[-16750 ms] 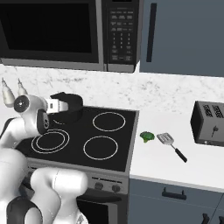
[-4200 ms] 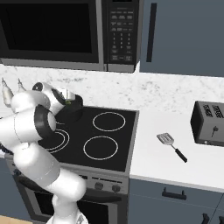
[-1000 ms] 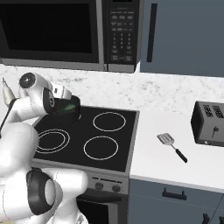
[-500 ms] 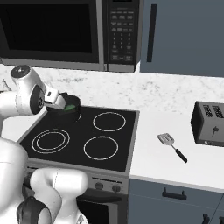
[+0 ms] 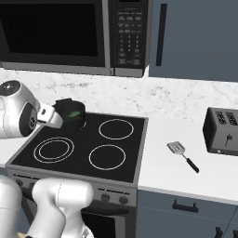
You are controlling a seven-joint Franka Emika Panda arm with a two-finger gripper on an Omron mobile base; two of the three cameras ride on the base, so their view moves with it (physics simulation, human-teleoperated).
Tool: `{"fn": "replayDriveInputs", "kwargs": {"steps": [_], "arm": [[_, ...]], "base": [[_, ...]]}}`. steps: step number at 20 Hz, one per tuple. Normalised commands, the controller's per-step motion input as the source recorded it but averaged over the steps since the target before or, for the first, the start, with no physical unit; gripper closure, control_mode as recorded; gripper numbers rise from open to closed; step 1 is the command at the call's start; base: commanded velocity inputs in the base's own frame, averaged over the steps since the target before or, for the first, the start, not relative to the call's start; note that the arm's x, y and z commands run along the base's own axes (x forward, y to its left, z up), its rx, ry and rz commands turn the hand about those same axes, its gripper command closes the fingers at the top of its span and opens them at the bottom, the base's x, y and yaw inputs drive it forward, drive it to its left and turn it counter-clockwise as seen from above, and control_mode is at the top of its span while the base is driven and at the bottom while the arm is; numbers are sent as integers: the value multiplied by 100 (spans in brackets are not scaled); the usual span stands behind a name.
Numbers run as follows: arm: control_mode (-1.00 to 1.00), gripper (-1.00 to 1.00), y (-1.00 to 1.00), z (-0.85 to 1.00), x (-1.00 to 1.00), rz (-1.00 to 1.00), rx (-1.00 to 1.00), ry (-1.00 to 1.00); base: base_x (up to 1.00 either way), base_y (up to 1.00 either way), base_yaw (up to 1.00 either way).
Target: Put the lemon and broccoli in the pot. Retrieve the spatula and lightly stir the vegetables in the pot.
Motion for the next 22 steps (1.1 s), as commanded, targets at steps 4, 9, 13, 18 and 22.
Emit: {"fn": "replayDriveInputs", "kwargs": {"steps": [4, 9, 13, 18, 22], "arm": [[100, -100, 0, 0, 0, 0, 0, 0], [100, -100, 0, 0, 0, 0, 0, 0], [100, -100, 0, 0, 0, 0, 0, 0], [-100, -100, -6, 0, 5, -2, 0, 1], [-100, -100, -60, -3, 24, -28, 21, 8]], "base": [[-27, -21, 0], [-2, -90, 0], [0, -93, 0], [5, -47, -1], [0, 0, 0]]}}
